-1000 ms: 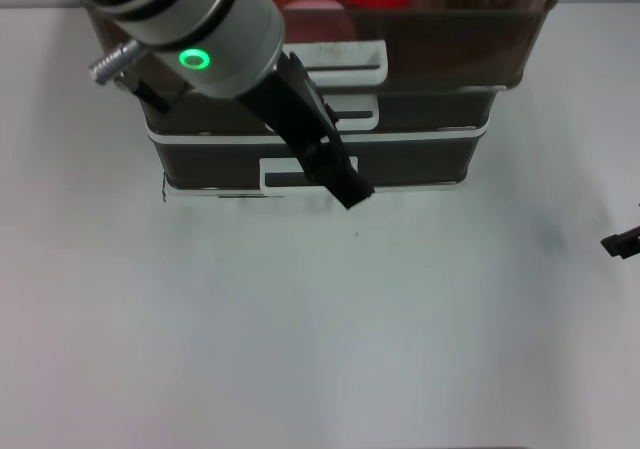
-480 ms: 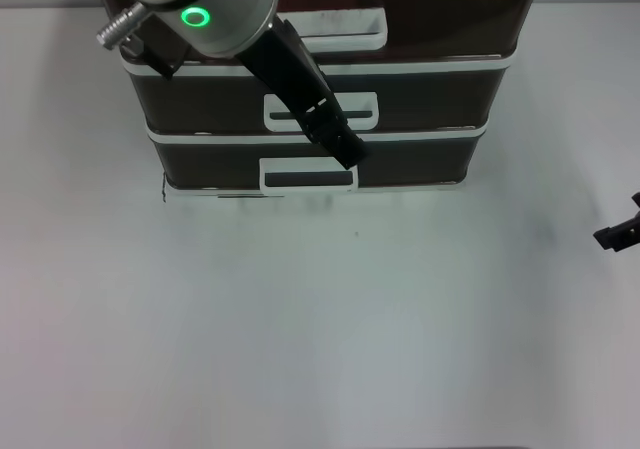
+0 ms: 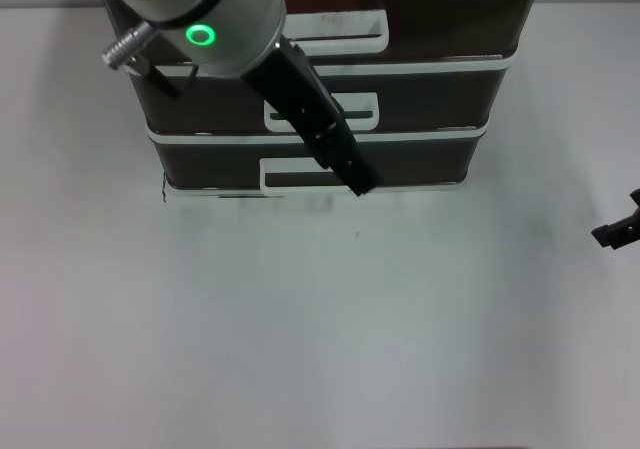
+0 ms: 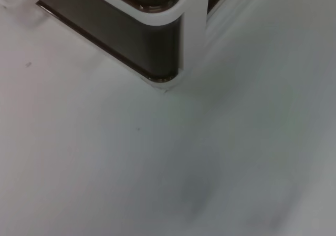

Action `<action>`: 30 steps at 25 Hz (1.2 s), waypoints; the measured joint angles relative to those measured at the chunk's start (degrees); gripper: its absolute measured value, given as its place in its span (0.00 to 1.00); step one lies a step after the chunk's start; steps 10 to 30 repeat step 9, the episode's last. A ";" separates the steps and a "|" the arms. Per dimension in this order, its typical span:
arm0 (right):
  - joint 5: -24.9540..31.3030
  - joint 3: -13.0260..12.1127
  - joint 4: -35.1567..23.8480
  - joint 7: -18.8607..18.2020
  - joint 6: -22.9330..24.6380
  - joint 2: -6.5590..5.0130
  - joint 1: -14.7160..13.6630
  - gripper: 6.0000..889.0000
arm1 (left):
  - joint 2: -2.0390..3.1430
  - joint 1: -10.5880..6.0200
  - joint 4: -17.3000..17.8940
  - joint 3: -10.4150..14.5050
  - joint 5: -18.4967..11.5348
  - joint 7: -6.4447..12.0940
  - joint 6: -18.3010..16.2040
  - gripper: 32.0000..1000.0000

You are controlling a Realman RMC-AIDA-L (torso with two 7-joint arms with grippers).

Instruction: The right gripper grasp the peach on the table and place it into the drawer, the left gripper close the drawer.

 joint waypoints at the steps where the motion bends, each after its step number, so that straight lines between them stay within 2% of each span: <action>1: 0.00 0.00 0.00 0.00 0.00 0.00 0.00 0.94 | -0.01 0.02 0.03 0.04 -0.84 -0.22 -0.34 0.87; 4: 0.00 0.00 0.04 0.00 0.00 -0.01 -0.02 0.94 | -0.01 0.03 0.05 0.07 -2.06 -1.18 -0.72 0.87; 9: 0.00 0.00 0.14 0.00 0.00 -0.01 -0.02 0.94 | -0.01 0.12 0.07 0.09 -2.87 -1.61 -1.33 0.87; 30: 0.00 0.00 0.14 0.00 0.00 -0.01 -0.02 0.94 | -0.01 0.12 0.07 0.09 -2.87 -1.61 -1.33 0.87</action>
